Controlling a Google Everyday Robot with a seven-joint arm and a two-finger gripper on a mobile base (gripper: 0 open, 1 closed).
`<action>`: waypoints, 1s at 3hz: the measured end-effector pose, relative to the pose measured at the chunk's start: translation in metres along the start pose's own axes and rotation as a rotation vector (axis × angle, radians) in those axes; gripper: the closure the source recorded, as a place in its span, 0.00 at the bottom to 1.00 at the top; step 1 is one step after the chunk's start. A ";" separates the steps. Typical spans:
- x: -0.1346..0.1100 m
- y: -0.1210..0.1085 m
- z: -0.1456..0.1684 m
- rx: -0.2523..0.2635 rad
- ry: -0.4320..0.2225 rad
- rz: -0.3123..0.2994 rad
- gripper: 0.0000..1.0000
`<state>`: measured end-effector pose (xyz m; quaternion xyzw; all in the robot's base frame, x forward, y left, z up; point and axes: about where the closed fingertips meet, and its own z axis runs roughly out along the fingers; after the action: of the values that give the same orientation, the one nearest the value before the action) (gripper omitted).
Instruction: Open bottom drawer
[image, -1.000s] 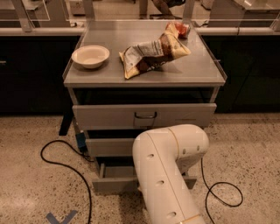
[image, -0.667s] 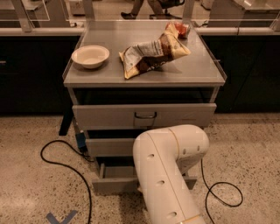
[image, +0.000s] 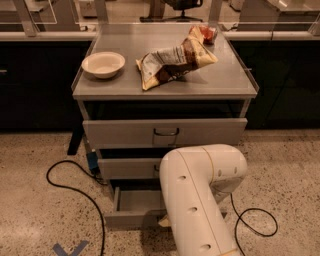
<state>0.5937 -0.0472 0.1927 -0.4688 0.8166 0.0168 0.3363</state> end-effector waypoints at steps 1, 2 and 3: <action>0.015 0.019 -0.015 0.002 -0.006 0.024 1.00; 0.012 0.018 -0.020 0.002 -0.006 0.024 1.00; 0.011 0.018 -0.020 0.002 -0.006 0.024 1.00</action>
Offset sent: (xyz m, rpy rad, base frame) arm -0.2973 -0.0588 0.0124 0.1551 -0.0649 -0.0037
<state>0.5652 -0.0527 0.1968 -0.4587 0.8210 0.0215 0.3392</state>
